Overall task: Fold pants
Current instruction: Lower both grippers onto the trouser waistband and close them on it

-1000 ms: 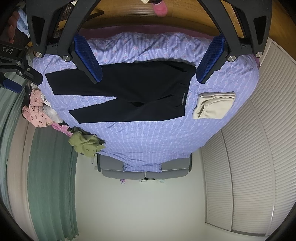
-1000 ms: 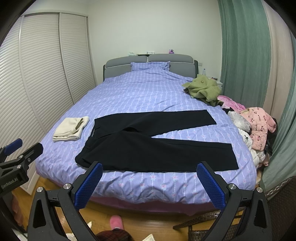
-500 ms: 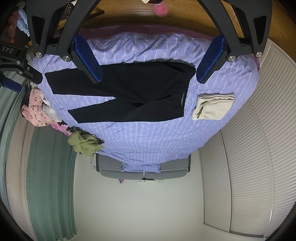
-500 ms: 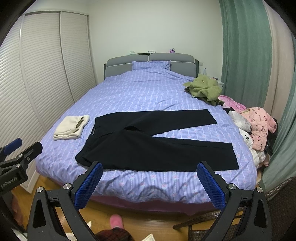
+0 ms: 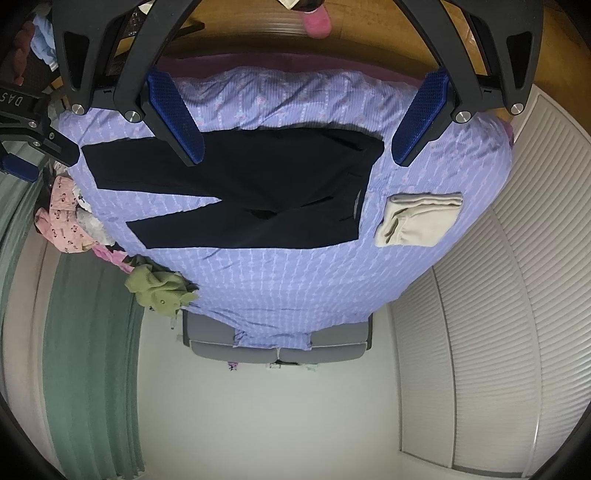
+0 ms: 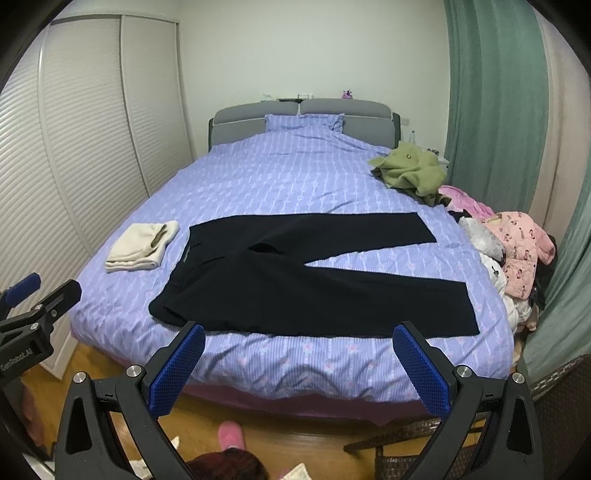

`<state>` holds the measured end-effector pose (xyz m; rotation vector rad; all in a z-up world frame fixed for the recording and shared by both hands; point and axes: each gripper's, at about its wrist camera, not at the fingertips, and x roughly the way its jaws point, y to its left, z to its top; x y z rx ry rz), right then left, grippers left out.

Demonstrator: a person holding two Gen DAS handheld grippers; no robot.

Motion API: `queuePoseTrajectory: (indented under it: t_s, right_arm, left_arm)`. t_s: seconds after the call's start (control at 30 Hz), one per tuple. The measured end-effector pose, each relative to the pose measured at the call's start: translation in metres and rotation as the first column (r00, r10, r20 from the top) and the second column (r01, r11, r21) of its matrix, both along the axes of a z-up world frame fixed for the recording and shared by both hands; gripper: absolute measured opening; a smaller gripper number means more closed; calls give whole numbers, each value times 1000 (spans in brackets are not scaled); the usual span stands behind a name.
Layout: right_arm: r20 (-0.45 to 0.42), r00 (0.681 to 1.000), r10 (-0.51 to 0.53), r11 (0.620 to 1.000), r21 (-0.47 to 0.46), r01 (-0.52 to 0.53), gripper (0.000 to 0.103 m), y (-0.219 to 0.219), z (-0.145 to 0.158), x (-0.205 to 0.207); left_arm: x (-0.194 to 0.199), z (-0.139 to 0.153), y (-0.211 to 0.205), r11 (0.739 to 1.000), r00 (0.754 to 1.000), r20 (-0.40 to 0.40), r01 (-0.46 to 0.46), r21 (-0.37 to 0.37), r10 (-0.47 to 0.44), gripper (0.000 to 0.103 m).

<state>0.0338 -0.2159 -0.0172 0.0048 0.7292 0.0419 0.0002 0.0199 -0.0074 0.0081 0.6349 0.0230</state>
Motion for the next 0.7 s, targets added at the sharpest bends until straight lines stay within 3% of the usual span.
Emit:
queuePoseTrajectory:
  t_s: [0.2,0.37,0.5,0.7]
  right_arm:
    - [-57,998,0,1000,12,0,103,8,-23,19]
    - [-134,991,2,1000,24,1,103,22,-58,52]
    - [-203,979,-18,999,23,23,103,32,-94,85]
    - [-348,935,-72,993,60,99,103,40,-157,145]
  left_arm:
    - [12,-25,19,999,997,-63,-48,21,49,103]
    - [45,-61,49,997,983,-170,-69,-31,63,103]
    - [89,-100,72,993,958,-277,-97,-72,74,103]
    - [159,-166,104,984,894,-438,-150,-96,94,103]
